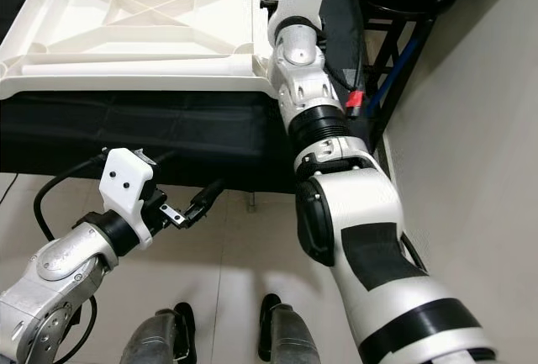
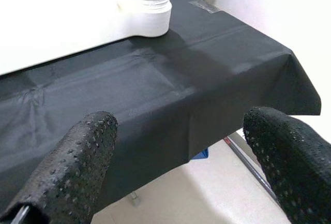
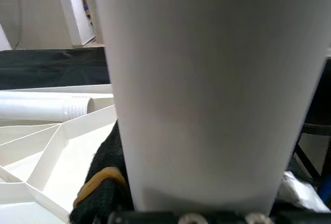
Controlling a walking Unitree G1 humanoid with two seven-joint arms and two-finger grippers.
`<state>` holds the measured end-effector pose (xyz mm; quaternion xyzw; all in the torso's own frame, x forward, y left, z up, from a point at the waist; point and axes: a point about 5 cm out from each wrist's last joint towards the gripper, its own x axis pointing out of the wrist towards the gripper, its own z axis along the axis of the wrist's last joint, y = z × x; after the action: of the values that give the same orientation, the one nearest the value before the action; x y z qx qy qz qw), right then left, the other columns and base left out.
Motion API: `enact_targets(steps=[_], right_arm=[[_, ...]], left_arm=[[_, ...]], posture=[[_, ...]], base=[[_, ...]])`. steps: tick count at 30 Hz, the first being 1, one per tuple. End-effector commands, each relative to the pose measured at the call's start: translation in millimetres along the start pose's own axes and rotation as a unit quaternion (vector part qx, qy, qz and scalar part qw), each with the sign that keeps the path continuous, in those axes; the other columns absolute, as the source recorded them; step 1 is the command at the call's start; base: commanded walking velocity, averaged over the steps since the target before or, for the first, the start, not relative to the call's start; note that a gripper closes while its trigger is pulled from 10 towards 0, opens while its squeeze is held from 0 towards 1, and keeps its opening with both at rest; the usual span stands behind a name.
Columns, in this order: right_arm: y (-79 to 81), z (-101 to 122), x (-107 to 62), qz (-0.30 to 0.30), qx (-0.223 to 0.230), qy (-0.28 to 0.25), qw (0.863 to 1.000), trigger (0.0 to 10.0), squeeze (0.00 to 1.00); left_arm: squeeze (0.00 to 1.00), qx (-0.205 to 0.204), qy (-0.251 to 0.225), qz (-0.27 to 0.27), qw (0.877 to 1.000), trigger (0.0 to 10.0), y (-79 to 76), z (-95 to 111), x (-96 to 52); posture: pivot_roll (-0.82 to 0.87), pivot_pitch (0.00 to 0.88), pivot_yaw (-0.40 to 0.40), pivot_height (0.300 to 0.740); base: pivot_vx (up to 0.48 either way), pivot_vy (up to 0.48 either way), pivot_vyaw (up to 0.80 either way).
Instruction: Building children table
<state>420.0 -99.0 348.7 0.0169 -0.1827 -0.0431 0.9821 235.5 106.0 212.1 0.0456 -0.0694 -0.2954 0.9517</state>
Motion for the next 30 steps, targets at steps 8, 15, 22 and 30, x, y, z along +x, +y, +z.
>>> enact_targets(steps=[8,15,22,30], right_arm=[[17.0,-8,-6.2,0.012,0.011,0.02,1.0,10.0,1.0],[12.8,-3,-4.8,0.005,0.007,0.006,1.0,10.0,1.0],[10.5,1,-3.7,-0.003,-0.001,0.0,1.0,10.0,0.0],[7.8,-2,-5.5,-0.002,-0.002,-0.004,1.0,10.0,0.0]], left_arm=[[0.0,-0.006,0.016,0.0,1.0,10.0,-3.9,-10,-2.3],[0.0,-0.008,0.016,0.0,1.0,10.0,-4.9,-10,-1.7],[0.0,-0.008,0.016,0.0,1.0,10.0,-5.1,-11,-1.2],[0.0,-0.004,0.015,0.003,1.0,10.0,-3.4,-11,-1.2]], posture=[[0.17,0.28,-0.07,0.74],[0.16,0.279,-0.071,0.74],[0.16,0.277,-0.07,0.74],[0.17,0.276,-0.068,0.74]], base=[[0.0,0.0,0.0],[0.0,0.0,0.0],[0.0,0.0,0.0],[0.0,0.0,0.0]])
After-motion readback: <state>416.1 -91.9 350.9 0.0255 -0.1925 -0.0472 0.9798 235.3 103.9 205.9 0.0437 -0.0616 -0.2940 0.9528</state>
